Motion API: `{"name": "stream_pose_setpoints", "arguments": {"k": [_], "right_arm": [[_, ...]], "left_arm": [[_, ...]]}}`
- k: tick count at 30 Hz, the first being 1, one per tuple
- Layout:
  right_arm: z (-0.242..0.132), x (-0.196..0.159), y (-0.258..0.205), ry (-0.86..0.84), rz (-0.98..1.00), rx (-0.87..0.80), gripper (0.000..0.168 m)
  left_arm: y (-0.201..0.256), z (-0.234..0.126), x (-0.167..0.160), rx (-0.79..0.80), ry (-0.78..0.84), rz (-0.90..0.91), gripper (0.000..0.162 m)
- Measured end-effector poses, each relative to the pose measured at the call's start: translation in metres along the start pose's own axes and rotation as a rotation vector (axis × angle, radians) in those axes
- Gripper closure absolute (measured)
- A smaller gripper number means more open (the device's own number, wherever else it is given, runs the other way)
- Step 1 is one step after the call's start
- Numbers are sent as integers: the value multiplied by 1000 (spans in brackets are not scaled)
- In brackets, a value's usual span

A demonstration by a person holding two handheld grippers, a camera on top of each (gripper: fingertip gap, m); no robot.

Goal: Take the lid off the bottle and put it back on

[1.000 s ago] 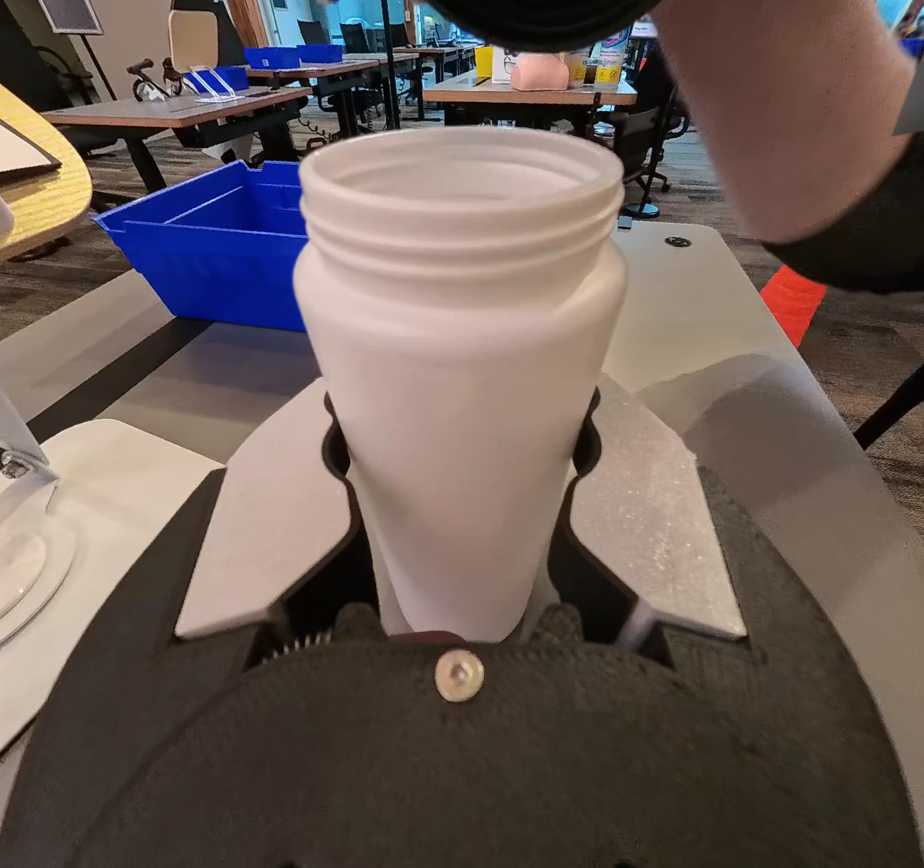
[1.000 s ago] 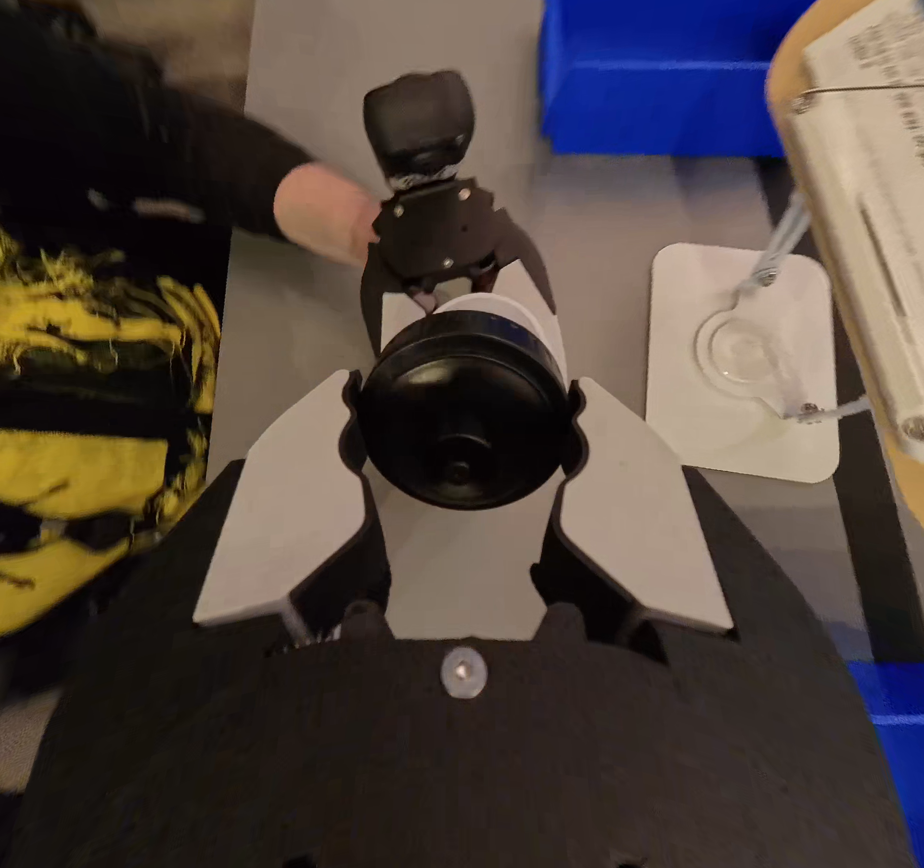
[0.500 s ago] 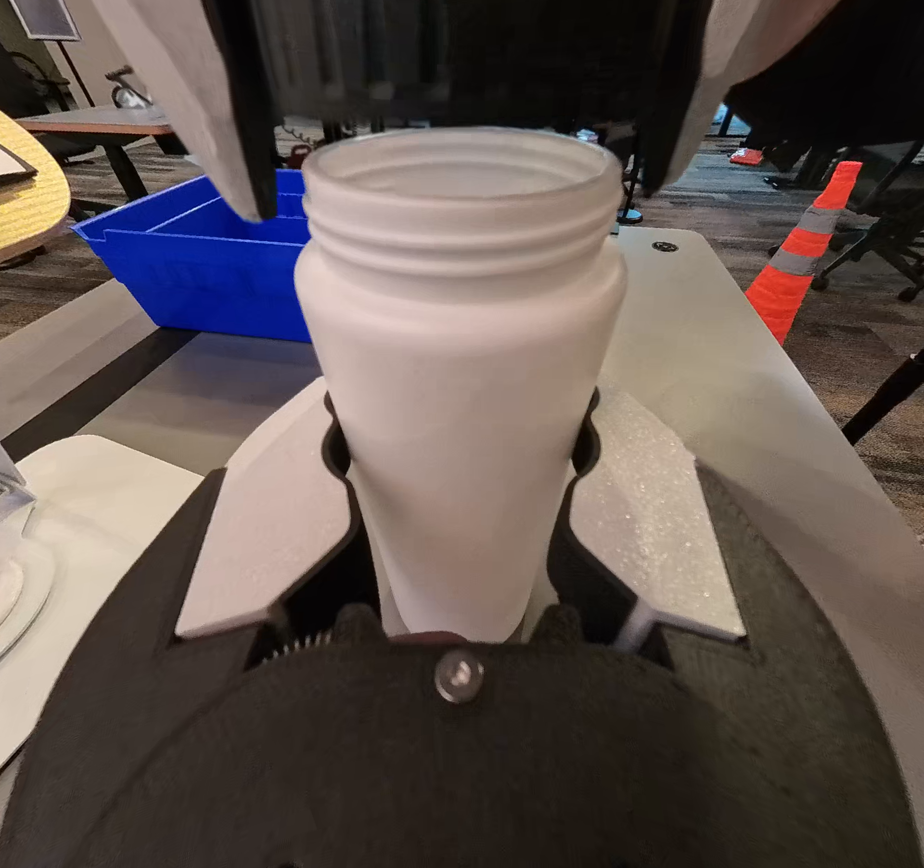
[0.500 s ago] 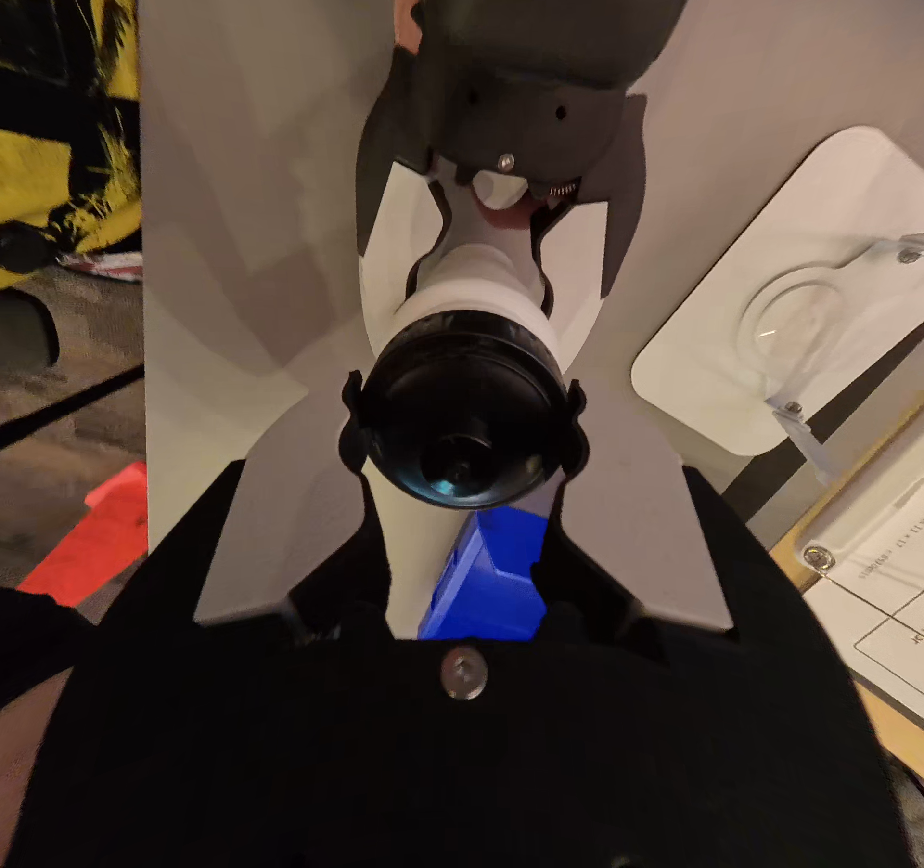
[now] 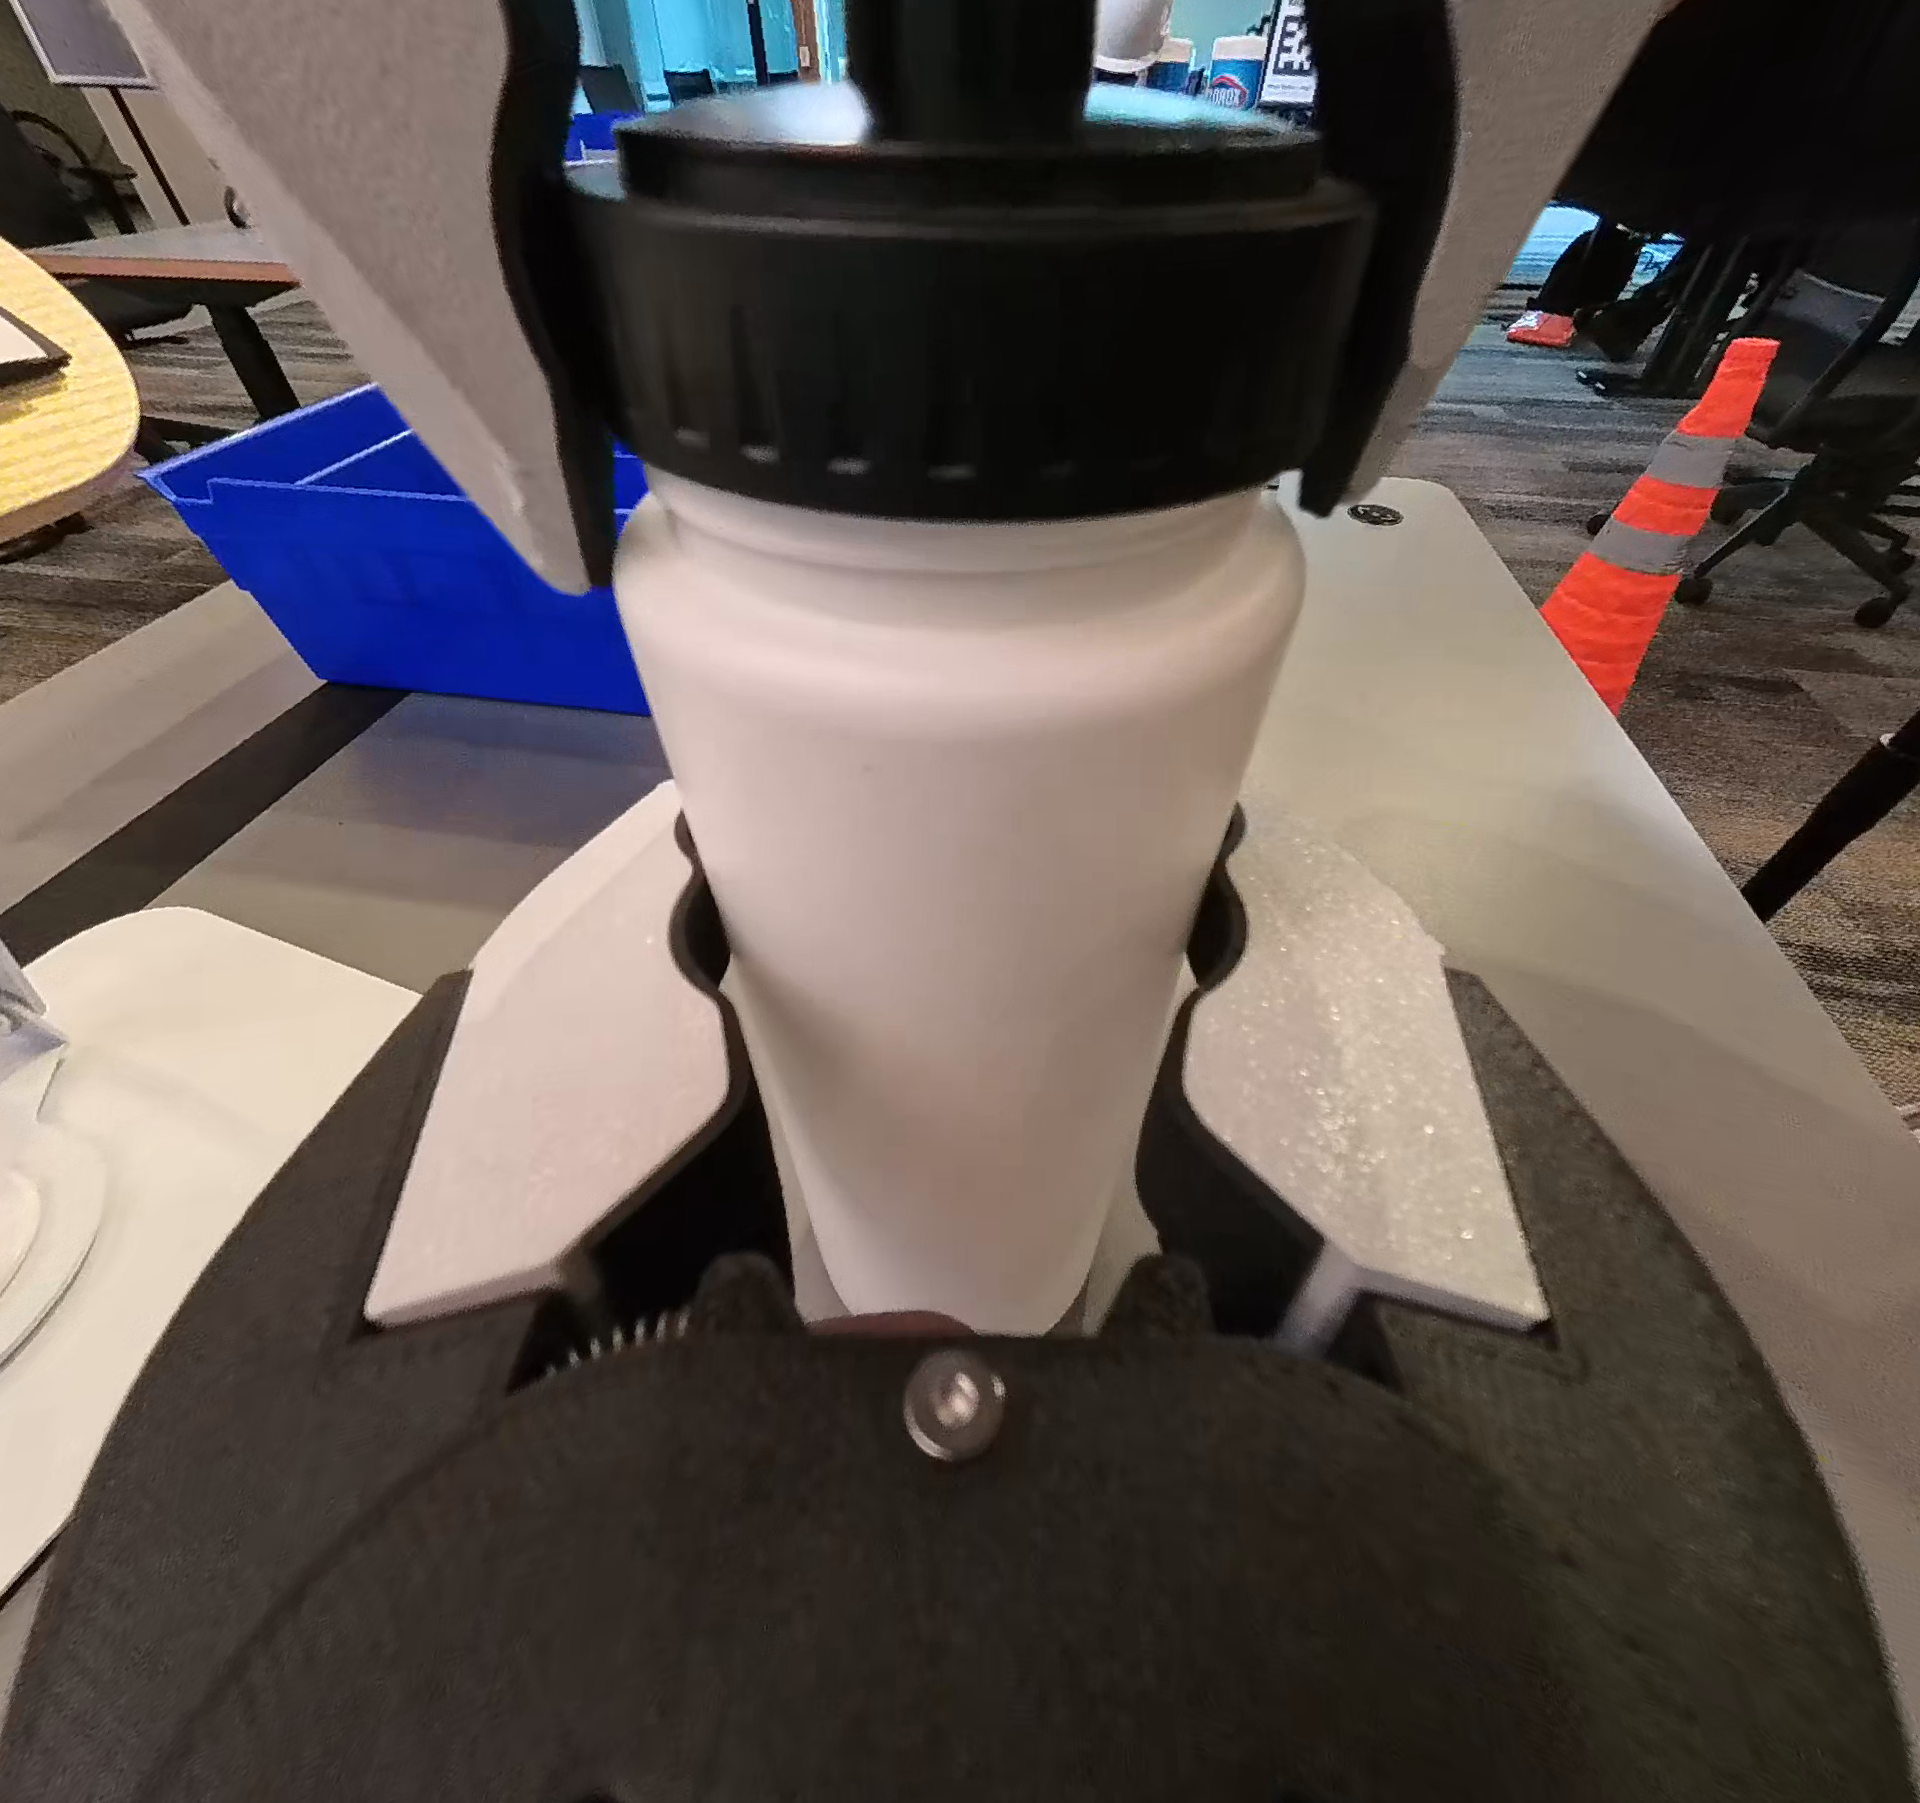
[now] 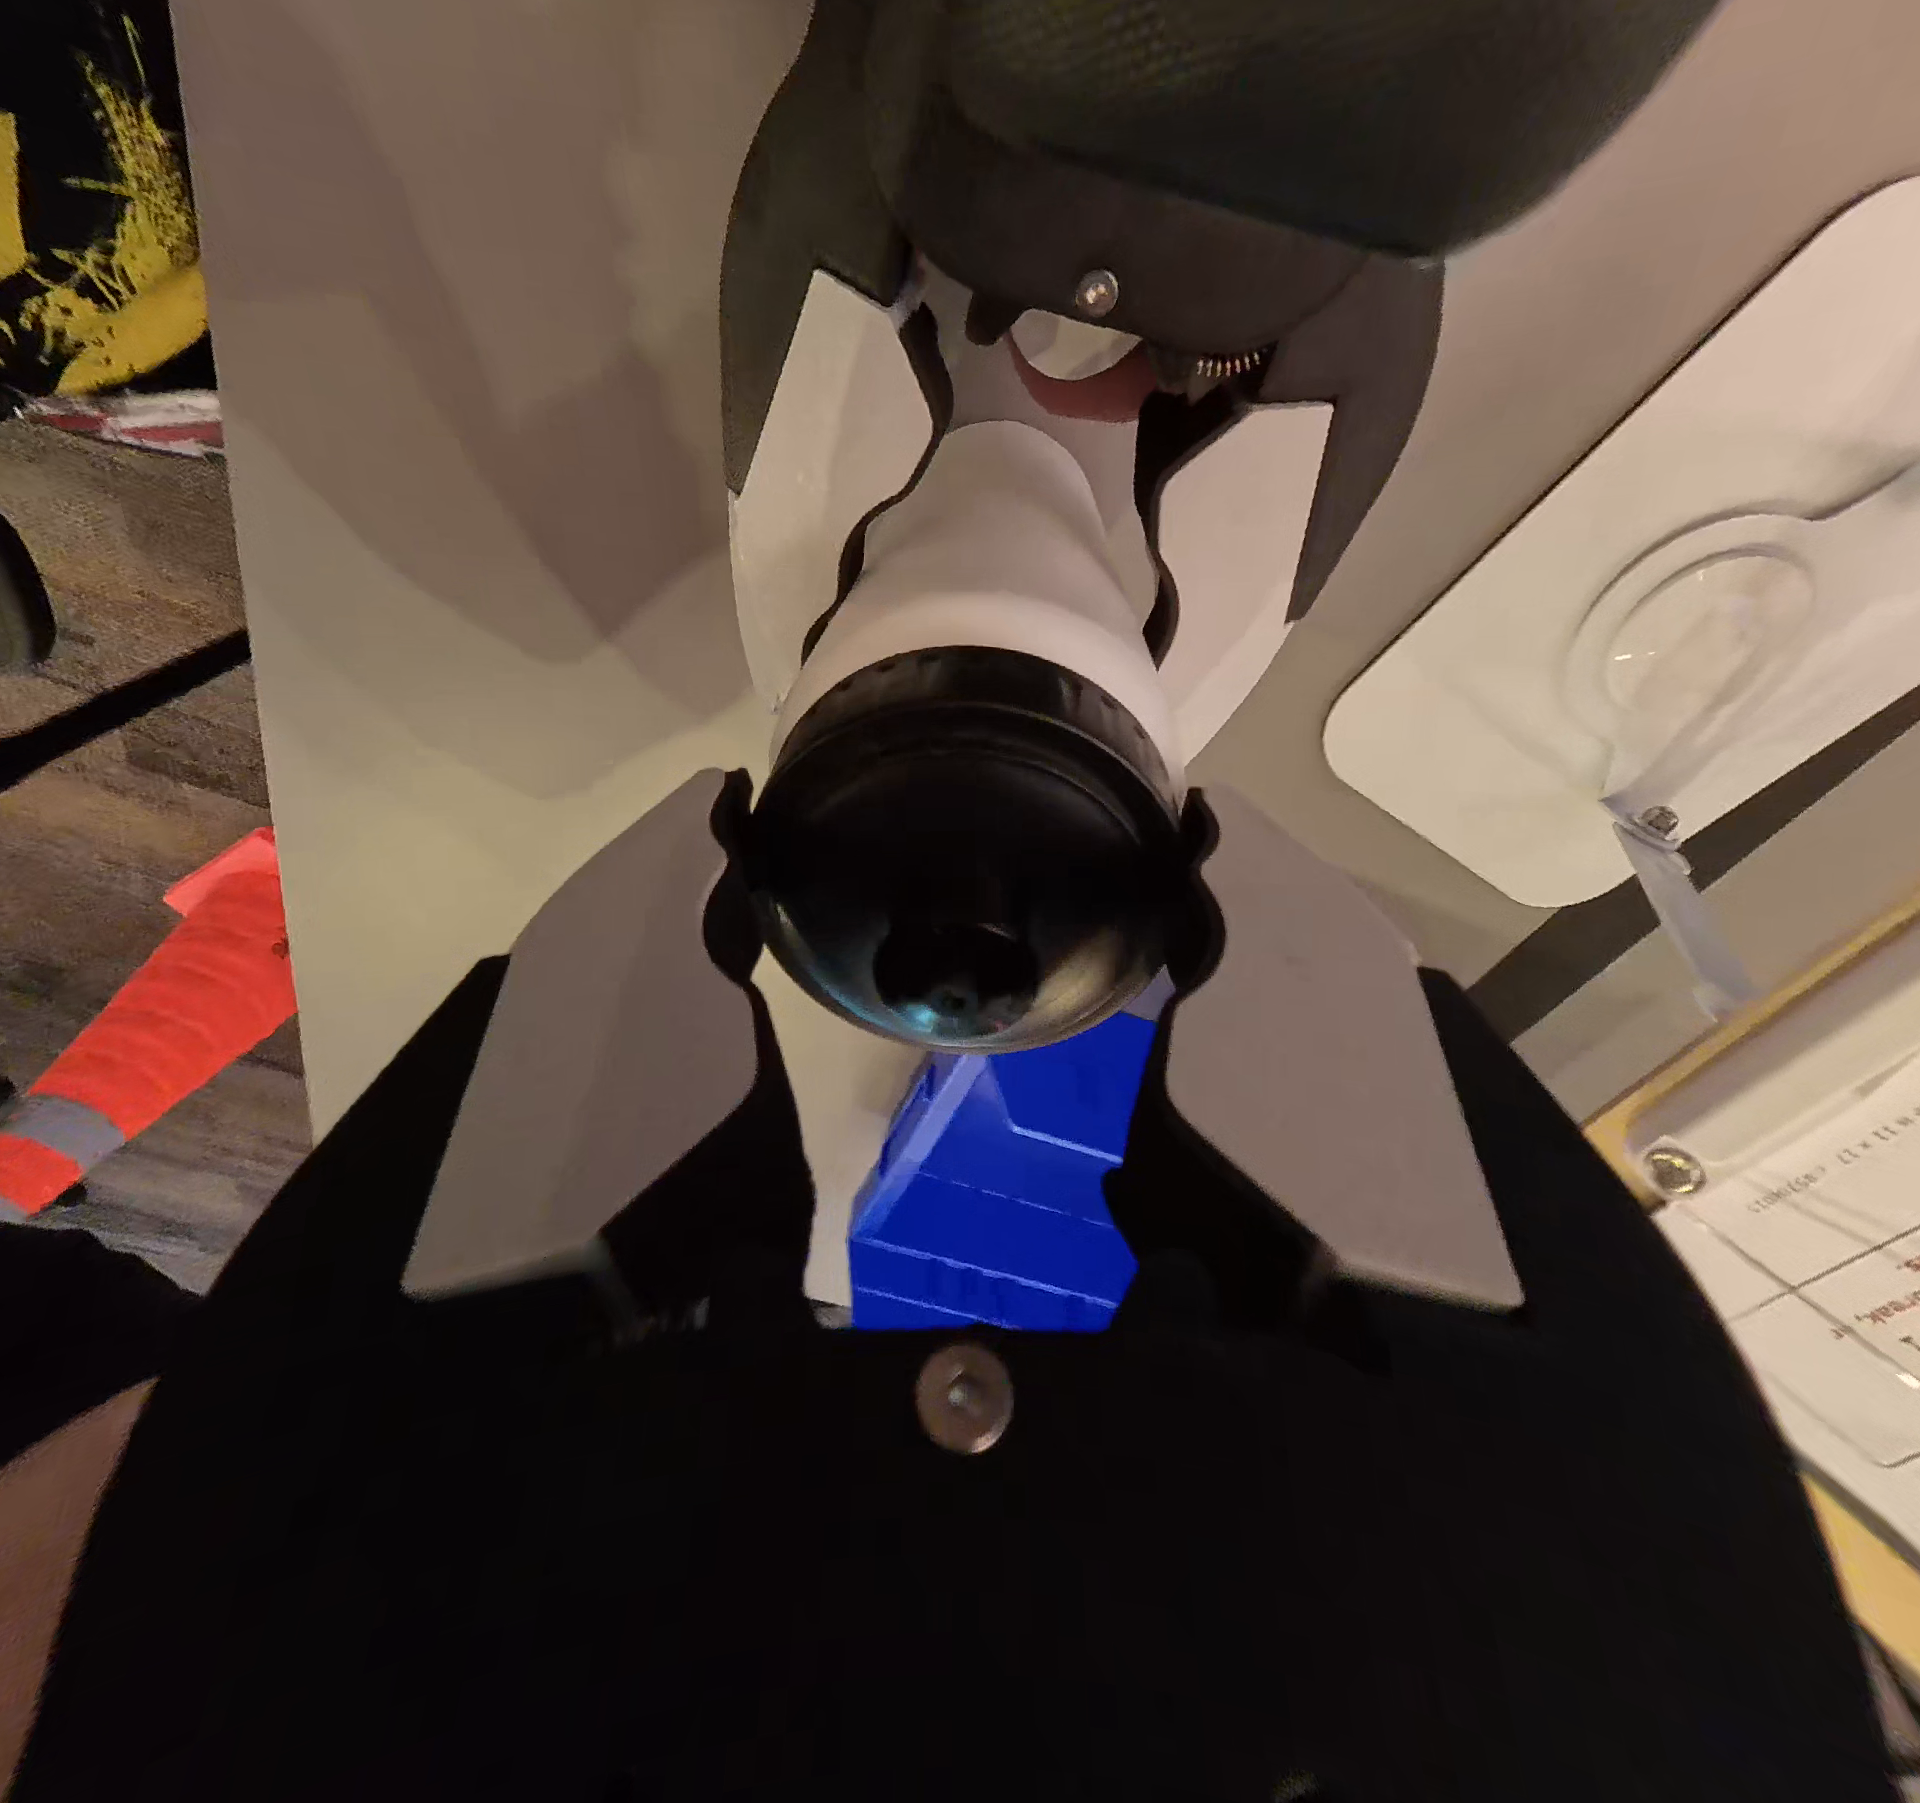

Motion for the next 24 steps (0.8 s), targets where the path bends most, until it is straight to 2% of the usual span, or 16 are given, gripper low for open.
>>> {"name": "stream_pose_setpoints", "arguments": {"k": [7, 12, 13, 14, 15, 18, 22, 24], "right_arm": [[1, 0, 0, 43, 240, 38, 90], [2, 2, 1, 51, 259, 27, 90], [2, 3, 1, 67, 258, 35, 84], [2, 3, 2, 81, 260, 38, 69], [0, 1, 2, 83, 248, 35, 67], [-13, -5, 2, 96, 162, -20, 72], [-23, -7, -1, 100, 46, -26, 96], [-17, -8, 0, 67, 38, -7, 95]], "left_arm": [[0, 0, -1, -10, 8, -9, 75], [0, -1, -1, -8, 1, -6, 75], [0, -1, -1, -7, 0, -6, 75], [0, -1, -1, -7, 0, -6, 75], [0, -1, -1, -8, 0, -6, 75], [0, 0, -1, -9, -1, -7, 75], [0, 0, 0, -10, -1, -7, 75], [0, 0, 0, -10, -1, -7, 75]]}}
Point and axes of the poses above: each gripper's, where its closed fingertips meet, z out along the fingers, x out of its top, y = z × x across the jaws, the point moved 2 cm from there along -z, back along the fingers, and after that the axes turned 5 degrees about -y, right-handed, at the moved point
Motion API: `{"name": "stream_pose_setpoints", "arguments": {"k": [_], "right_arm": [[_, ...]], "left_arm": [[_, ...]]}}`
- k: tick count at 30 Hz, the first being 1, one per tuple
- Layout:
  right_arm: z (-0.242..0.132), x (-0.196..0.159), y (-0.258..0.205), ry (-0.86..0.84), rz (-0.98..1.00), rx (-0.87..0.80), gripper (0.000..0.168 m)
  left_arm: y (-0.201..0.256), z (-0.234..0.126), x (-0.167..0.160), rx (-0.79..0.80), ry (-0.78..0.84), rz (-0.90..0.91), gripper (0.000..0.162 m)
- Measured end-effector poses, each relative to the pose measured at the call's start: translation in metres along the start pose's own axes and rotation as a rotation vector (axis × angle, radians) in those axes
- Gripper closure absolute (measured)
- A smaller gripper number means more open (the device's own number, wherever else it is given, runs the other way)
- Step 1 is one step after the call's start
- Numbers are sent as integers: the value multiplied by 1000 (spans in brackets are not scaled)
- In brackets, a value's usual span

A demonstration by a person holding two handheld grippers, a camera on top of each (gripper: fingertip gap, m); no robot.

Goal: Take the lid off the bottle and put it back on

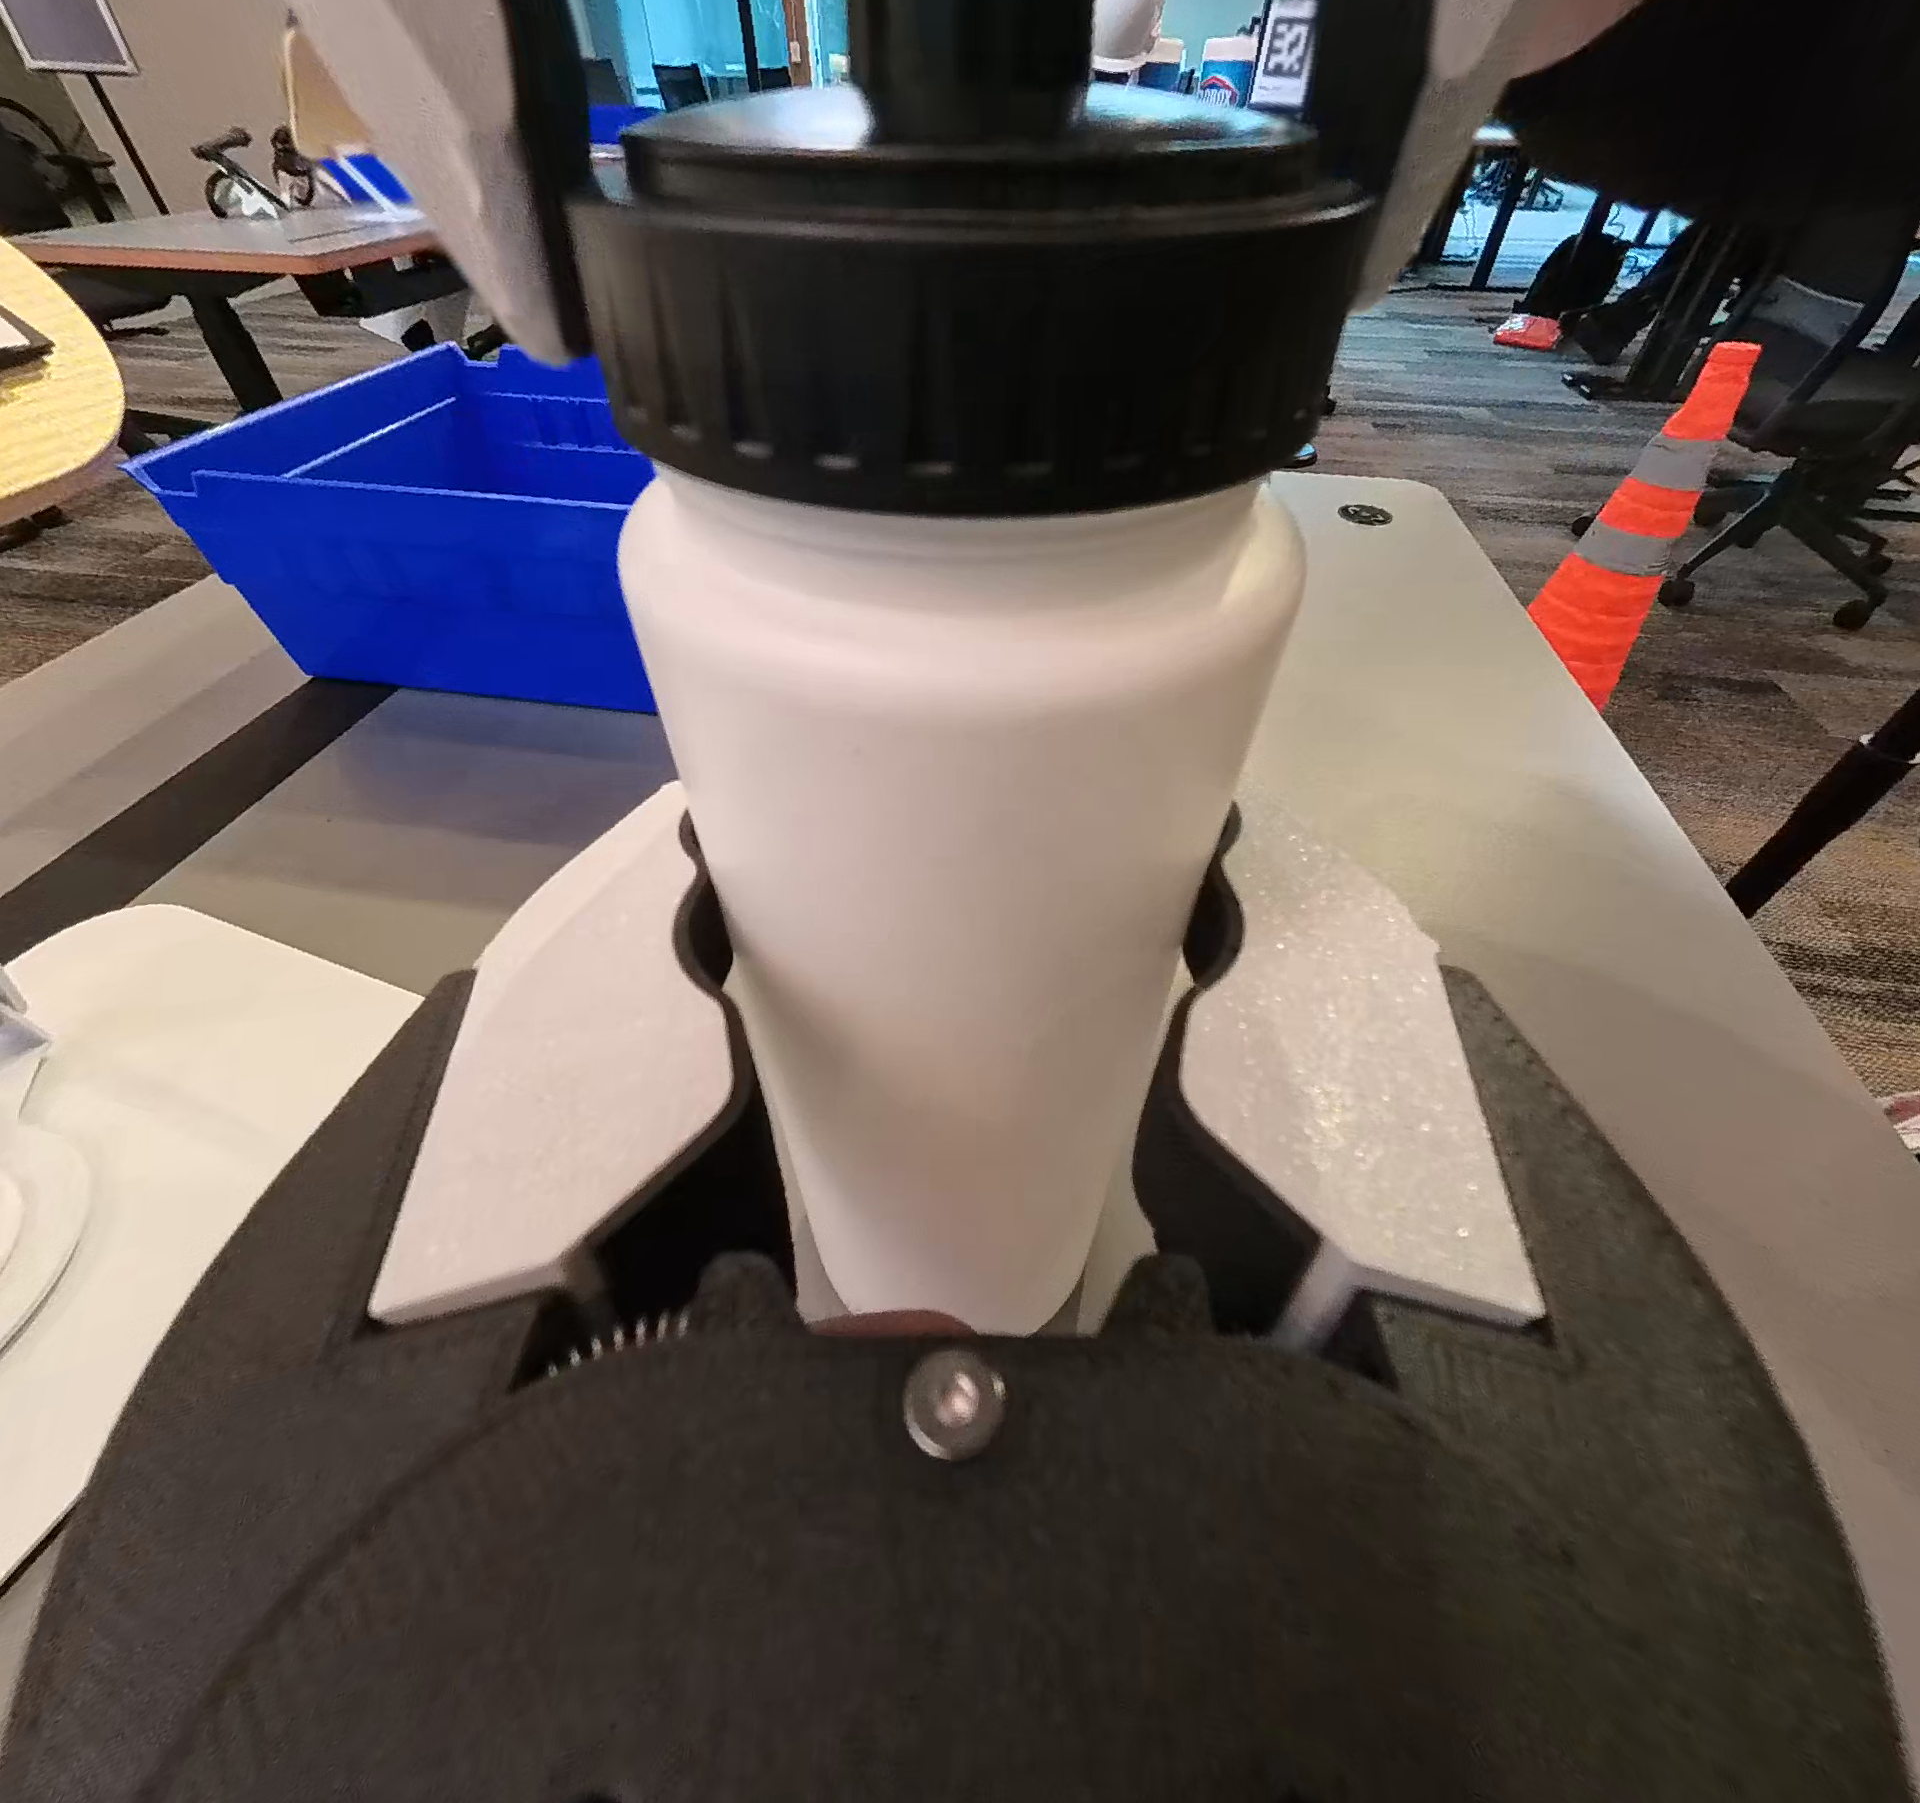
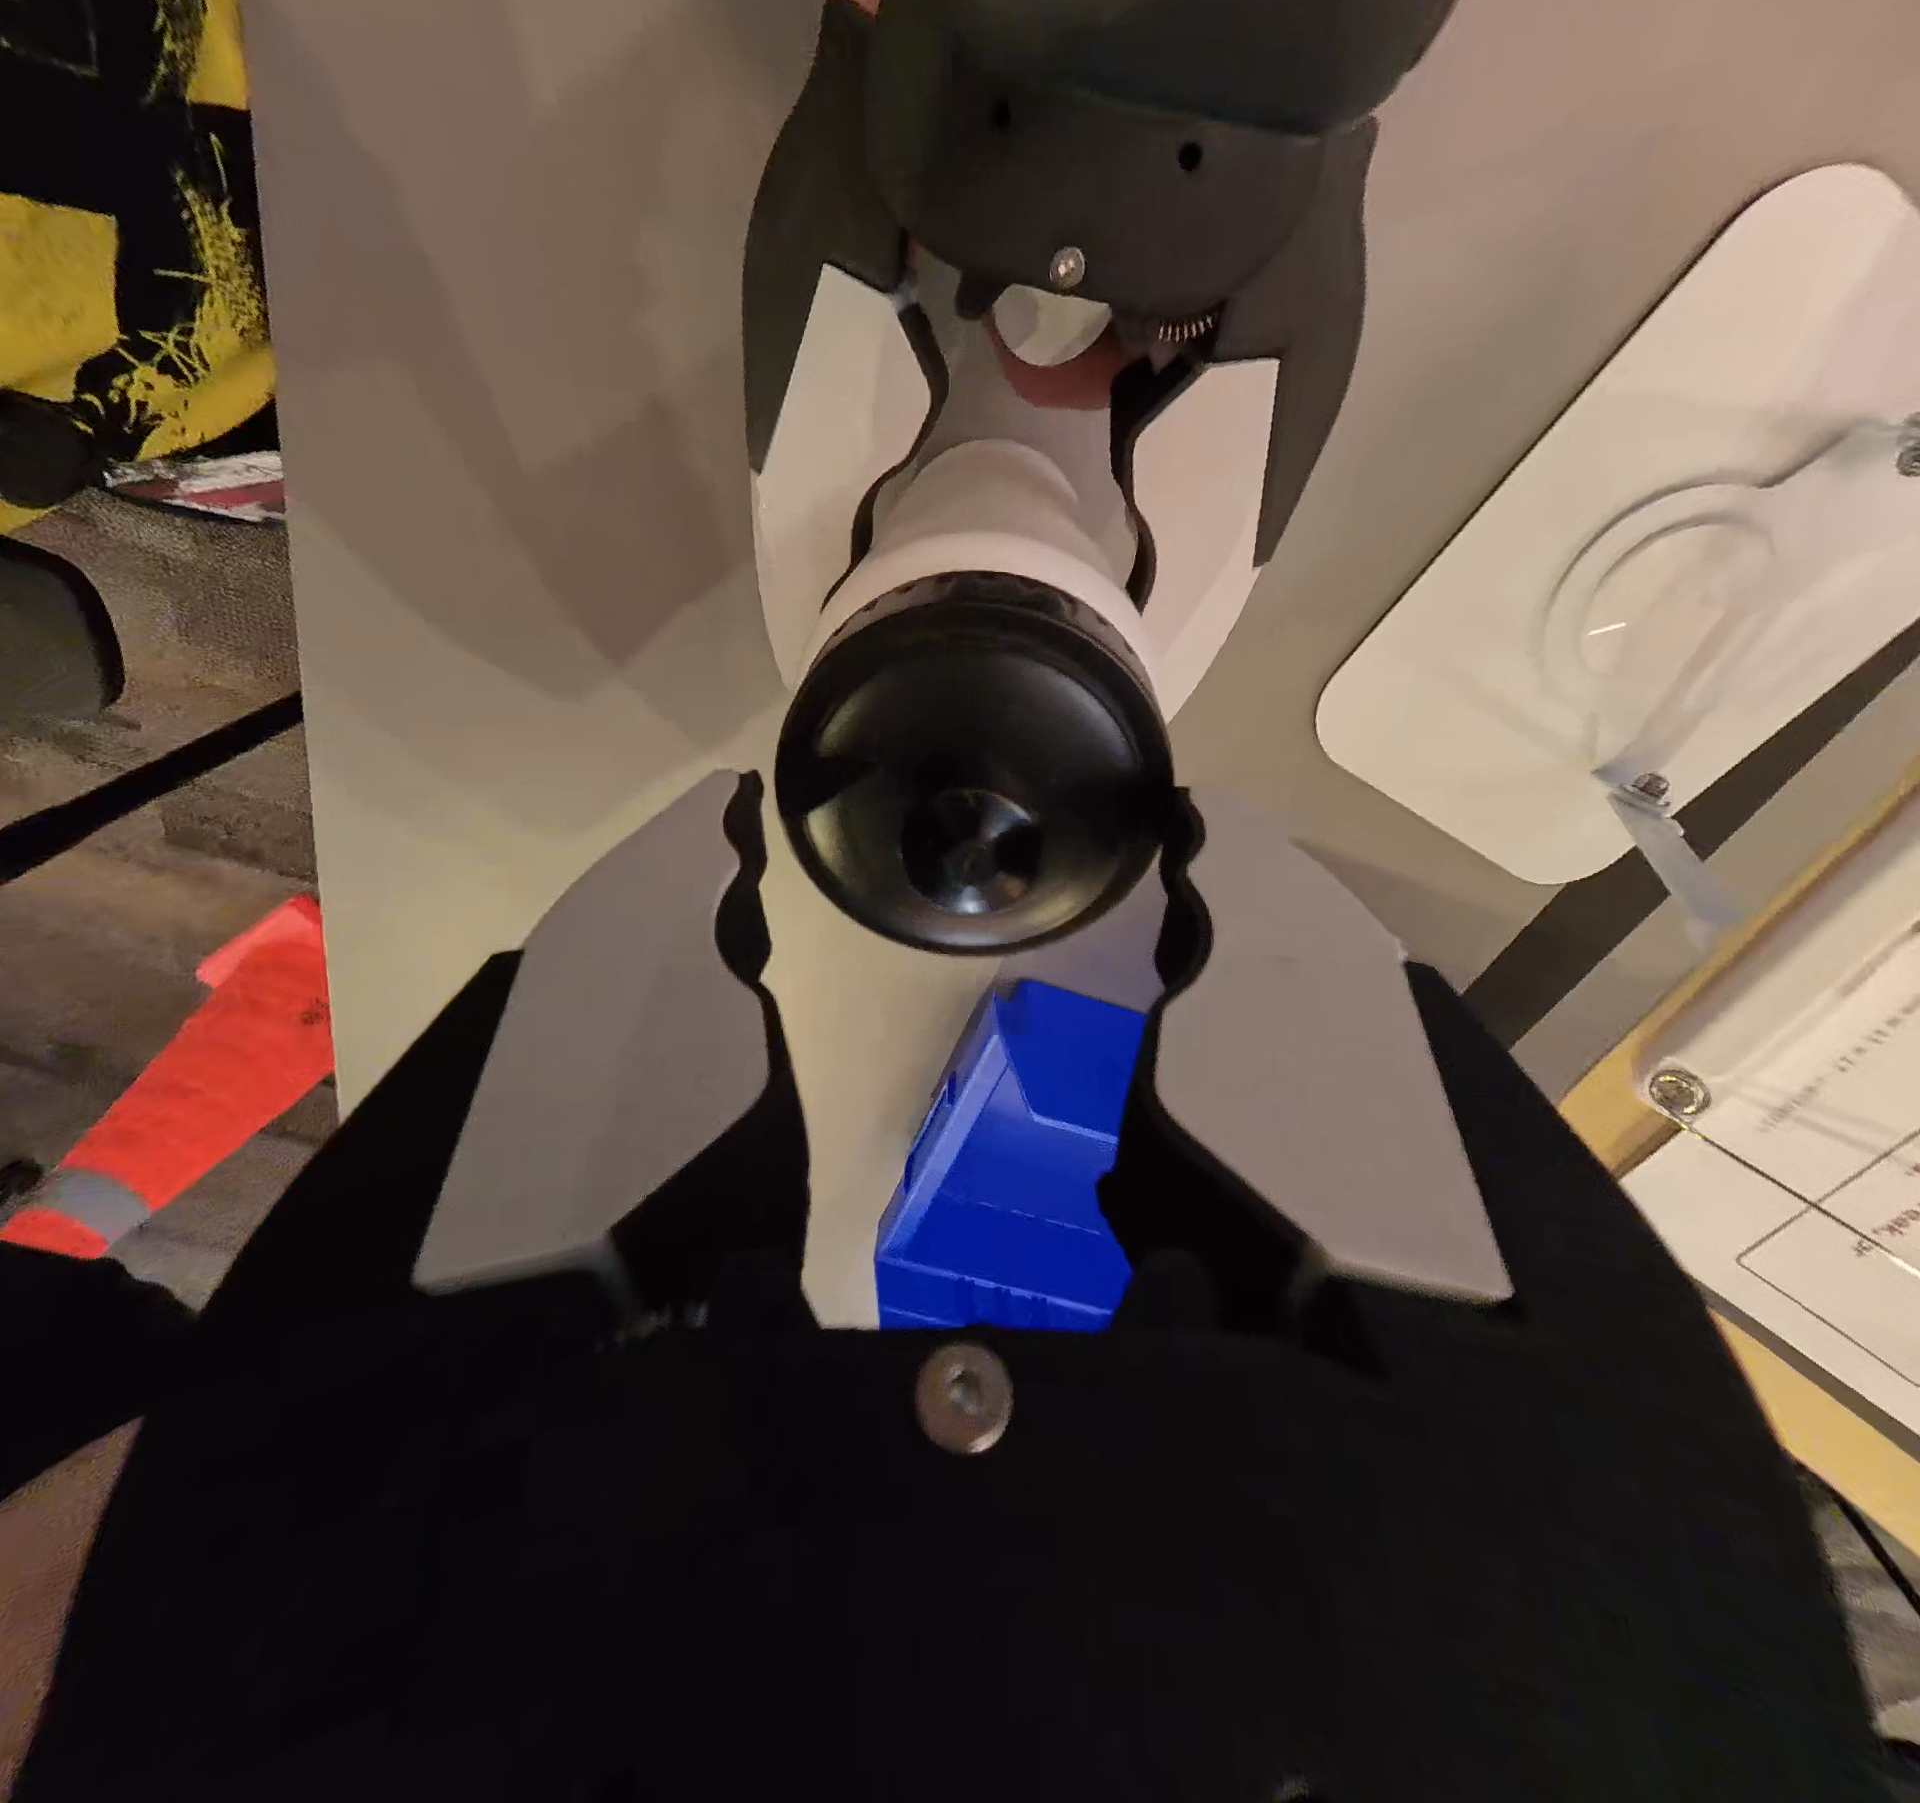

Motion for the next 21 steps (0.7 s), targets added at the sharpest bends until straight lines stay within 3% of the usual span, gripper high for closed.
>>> {"name": "stream_pose_setpoints", "arguments": {"k": [10, 14, 21], "right_arm": [[3, 0, 2, -82, -157, -41, 96], [4, 0, 2, -67, -14, 6, 95], [5, 1, -1, -13, 432, 32, 95]], "left_arm": [[0, 0, 0, -4, 0, 1, 75], [0, -1, 0, -2, 0, 1, 75], [0, 0, 0, -1, -2, 1, 75]]}}
Point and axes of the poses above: each gripper's, where its closed fingertips meet, z out along the fingers, x out of its top, y = z × x across the jaws, the point moved 2 cm from there along -z, back along the fingers, and after that the axes turned 5 degrees about -y, right-handed, at the moved point
